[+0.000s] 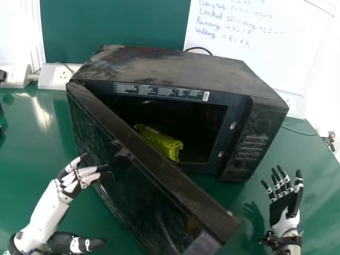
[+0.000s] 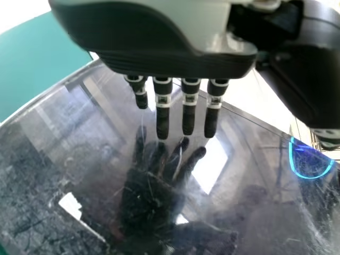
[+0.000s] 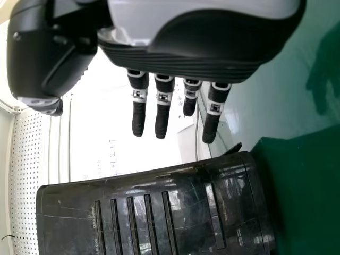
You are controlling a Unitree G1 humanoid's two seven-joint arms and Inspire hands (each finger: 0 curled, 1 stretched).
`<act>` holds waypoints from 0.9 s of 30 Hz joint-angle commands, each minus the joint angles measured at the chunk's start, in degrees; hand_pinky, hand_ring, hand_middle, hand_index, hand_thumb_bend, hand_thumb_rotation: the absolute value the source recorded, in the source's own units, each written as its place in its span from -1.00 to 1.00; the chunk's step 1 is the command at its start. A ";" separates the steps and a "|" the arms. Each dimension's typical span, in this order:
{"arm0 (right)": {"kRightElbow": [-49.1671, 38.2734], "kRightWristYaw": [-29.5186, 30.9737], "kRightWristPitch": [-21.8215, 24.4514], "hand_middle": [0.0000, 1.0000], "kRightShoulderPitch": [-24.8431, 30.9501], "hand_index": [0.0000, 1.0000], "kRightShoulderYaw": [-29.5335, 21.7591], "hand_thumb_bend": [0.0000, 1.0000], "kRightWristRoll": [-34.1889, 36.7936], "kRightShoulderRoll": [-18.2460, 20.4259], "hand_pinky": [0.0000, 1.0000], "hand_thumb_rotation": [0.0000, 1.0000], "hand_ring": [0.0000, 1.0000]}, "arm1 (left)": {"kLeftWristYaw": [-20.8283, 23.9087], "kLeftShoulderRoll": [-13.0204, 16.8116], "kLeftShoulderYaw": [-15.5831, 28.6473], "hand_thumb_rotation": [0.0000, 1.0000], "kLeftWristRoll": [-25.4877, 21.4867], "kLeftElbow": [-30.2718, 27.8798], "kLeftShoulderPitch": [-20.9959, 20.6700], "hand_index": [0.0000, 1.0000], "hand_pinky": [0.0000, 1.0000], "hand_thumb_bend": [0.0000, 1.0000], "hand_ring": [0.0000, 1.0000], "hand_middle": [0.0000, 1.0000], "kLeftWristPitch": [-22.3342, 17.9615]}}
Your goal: Put biscuit inside oven
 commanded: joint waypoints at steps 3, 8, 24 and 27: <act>0.46 0.00 -0.27 0.70 -0.10 0.63 -0.32 0.55 0.26 0.43 0.55 0.21 0.77 | 1.17 1.93 -1.84 0.60 0.36 -1.43 0.65 0.73 0.53 0.69 0.66 0.81 1.59; 0.62 0.00 -0.06 0.70 -0.21 0.63 -0.51 0.56 0.58 0.48 0.56 0.19 0.76 | 2.08 3.44 -3.13 0.64 0.90 -1.90 0.41 0.73 0.50 0.68 0.64 0.81 3.53; 0.73 0.45 -0.75 0.76 -0.01 0.68 -0.39 0.51 -0.33 0.09 0.76 0.25 0.80 | 2.08 8.88 -7.36 0.57 2.49 -5.35 -0.69 0.71 0.40 0.69 0.62 0.79 11.03; 0.71 0.40 -0.56 0.75 -0.11 0.67 -0.53 0.53 -0.08 0.21 0.76 0.23 0.79 | 2.61 9.46 -8.23 0.52 3.05 -5.51 -1.57 0.72 0.36 0.68 0.60 0.76 12.29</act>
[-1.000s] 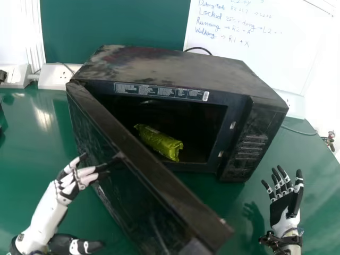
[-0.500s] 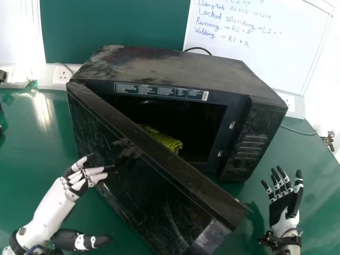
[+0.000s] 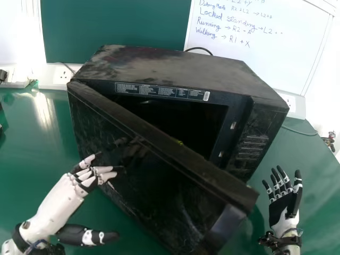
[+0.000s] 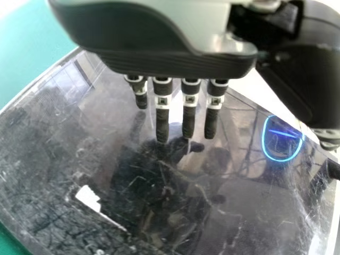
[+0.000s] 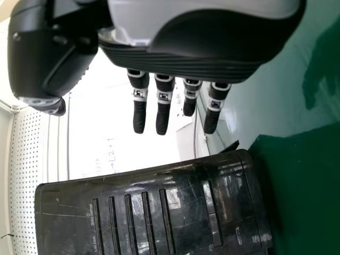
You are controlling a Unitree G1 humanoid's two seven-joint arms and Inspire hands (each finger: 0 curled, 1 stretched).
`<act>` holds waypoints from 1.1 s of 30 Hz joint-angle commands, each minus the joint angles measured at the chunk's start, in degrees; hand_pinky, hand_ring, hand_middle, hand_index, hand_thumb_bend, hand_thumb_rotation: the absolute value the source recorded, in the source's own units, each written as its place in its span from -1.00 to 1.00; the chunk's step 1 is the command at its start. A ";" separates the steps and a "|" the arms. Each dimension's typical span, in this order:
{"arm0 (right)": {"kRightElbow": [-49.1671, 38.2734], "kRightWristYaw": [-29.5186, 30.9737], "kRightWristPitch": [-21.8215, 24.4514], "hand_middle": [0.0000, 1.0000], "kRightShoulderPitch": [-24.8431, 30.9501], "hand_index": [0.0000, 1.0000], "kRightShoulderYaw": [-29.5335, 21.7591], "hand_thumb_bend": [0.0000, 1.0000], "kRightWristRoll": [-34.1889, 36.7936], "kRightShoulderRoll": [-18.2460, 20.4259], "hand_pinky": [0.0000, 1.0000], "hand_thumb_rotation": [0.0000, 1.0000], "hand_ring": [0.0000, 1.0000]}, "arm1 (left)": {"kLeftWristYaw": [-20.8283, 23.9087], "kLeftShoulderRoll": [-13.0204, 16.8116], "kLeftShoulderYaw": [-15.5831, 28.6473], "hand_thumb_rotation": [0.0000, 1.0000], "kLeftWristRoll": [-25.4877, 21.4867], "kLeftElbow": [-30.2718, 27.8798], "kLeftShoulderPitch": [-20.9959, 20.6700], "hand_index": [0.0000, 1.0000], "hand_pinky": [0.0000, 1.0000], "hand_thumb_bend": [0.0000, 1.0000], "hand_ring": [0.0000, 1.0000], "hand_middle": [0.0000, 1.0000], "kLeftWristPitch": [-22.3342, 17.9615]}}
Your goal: Put biscuit inside oven
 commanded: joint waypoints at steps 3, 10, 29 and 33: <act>0.17 -0.26 -0.50 0.76 0.05 0.65 -0.33 0.53 -0.08 0.12 0.79 0.23 0.80 | 0.74 0.98 -1.31 0.52 1.83 -1.47 -1.10 0.72 0.32 0.69 0.59 0.75 2.49; 0.22 -0.54 -0.70 0.75 -0.01 0.65 -0.26 0.53 -0.25 0.35 0.85 0.23 0.81 | 0.79 2.56 -3.10 0.46 2.36 -1.57 -3.41 0.71 0.23 0.66 0.55 0.73 5.86; 0.18 -1.43 -0.78 0.75 -0.17 0.63 -0.32 0.57 -0.33 0.81 0.88 0.24 0.81 | -0.91 8.00 -6.79 0.45 3.25 -2.75 -6.44 0.67 0.22 0.63 0.54 0.71 14.73; 0.33 -1.39 -0.68 0.75 -0.17 0.63 -0.30 0.58 -0.26 0.90 0.89 0.23 0.81 | 0.13 8.66 -7.69 0.42 4.11 -1.63 -7.31 0.70 0.22 0.62 0.55 0.72 15.20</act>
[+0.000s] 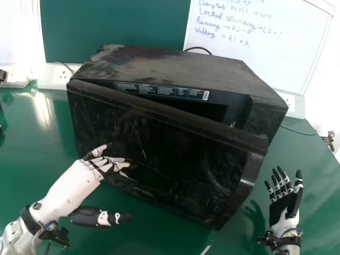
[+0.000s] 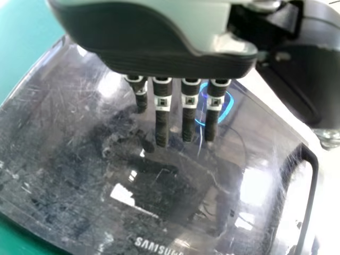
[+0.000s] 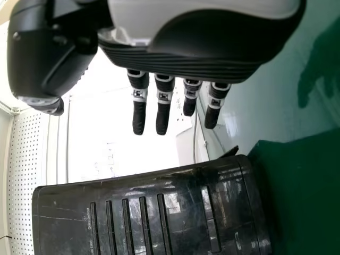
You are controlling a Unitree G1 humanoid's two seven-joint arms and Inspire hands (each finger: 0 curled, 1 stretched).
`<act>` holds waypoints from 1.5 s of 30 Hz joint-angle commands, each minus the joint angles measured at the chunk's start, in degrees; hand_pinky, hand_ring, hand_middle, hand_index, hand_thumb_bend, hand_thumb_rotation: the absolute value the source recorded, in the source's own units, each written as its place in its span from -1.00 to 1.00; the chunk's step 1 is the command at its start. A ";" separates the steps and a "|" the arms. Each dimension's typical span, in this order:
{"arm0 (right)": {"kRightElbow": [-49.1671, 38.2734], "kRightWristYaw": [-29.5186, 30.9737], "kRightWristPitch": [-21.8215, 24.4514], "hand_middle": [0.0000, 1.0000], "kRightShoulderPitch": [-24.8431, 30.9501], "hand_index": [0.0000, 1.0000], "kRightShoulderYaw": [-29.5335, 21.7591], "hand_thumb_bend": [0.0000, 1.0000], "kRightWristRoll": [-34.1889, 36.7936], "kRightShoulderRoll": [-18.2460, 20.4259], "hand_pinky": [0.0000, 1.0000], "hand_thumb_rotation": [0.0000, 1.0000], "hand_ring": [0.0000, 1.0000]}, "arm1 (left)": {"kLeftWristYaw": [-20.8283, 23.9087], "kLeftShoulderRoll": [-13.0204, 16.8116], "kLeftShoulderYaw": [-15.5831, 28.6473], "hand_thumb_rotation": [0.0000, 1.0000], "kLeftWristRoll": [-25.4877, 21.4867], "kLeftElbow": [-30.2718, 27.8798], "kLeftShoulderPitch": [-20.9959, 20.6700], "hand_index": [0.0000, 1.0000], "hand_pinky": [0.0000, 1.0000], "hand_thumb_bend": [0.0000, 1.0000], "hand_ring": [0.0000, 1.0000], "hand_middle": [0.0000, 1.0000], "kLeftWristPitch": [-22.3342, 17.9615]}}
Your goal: Put biscuit inside oven
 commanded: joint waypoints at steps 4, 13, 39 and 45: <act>-0.16 -0.12 -0.09 0.76 0.19 0.64 -0.26 0.56 0.54 0.68 0.83 0.25 0.80 | 0.81 1.17 -1.36 0.49 1.08 0.97 -1.10 0.73 0.24 0.61 0.57 0.75 1.05; -0.34 -0.59 -0.09 0.73 0.17 0.64 -0.18 0.57 0.55 1.07 0.84 0.22 0.80 | 0.90 2.17 -2.39 0.50 0.18 3.11 -2.14 0.77 0.34 0.52 0.64 0.79 1.57; 0.00 -0.59 -0.18 0.75 -0.05 0.64 -0.52 0.60 0.84 1.28 0.87 0.21 0.81 | 1.22 4.70 -5.94 0.59 -0.69 12.38 -8.64 0.82 0.37 0.48 0.73 0.89 2.29; 0.00 -0.85 -0.12 0.74 0.01 0.65 -0.33 0.62 0.60 1.13 0.86 0.20 0.80 | 0.66 5.00 -6.76 0.69 -0.10 12.57 -9.25 0.84 0.41 0.52 0.77 0.91 4.68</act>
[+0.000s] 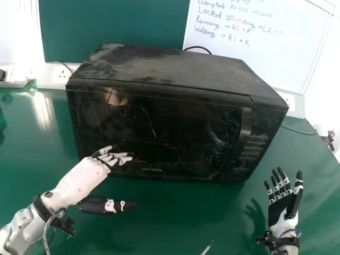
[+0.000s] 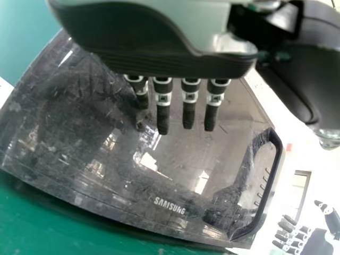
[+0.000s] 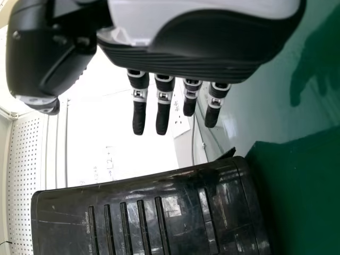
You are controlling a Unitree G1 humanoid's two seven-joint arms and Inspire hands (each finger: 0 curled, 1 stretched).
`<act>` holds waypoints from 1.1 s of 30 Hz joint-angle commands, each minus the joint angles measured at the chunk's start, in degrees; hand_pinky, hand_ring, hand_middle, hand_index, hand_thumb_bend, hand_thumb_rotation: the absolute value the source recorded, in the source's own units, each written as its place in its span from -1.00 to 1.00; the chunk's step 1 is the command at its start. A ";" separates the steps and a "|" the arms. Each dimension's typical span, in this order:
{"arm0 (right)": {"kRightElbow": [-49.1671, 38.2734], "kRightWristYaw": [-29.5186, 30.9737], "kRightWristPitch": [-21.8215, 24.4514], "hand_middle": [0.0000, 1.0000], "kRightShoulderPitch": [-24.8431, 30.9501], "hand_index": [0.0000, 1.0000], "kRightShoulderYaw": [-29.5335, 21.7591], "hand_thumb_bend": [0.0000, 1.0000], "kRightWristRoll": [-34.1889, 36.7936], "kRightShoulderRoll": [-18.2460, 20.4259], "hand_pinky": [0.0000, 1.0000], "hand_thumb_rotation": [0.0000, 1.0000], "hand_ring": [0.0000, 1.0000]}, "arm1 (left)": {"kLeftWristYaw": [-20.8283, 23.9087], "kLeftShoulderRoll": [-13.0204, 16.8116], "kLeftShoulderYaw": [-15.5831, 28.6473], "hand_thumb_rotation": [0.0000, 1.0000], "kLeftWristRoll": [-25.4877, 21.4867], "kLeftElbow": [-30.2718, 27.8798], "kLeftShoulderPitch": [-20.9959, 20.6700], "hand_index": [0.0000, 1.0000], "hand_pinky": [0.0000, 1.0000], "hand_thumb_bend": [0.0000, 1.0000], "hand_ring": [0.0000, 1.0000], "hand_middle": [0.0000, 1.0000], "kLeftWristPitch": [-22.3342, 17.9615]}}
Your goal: Put biscuit inside oven
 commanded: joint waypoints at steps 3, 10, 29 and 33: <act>-0.07 -0.24 0.00 0.74 -0.04 0.66 -0.28 0.62 0.37 0.34 0.86 0.19 0.81 | -1.02 0.93 -1.15 0.71 -0.01 0.63 -1.17 0.84 0.44 0.51 0.77 0.91 1.94; -0.55 -0.32 -0.16 0.75 0.26 0.63 -0.36 0.57 0.43 0.41 0.87 0.20 0.81 | -2.72 1.47 -2.23 0.75 -0.15 1.22 -2.84 0.86 0.46 0.48 0.78 0.91 3.66; -0.18 -0.38 -0.32 0.75 0.02 0.66 -0.32 0.57 0.26 0.33 0.80 0.21 0.80 | -2.11 -0.59 -2.03 0.62 -17.61 4.66 3.66 0.84 0.51 0.38 0.79 0.89 -9.13; 0.02 0.04 -0.39 0.76 -0.10 0.64 -0.45 0.55 0.51 0.14 0.85 0.20 0.81 | -5.15 -2.03 -2.40 0.66 -26.32 4.07 7.71 0.85 0.66 0.37 0.85 0.91 -11.68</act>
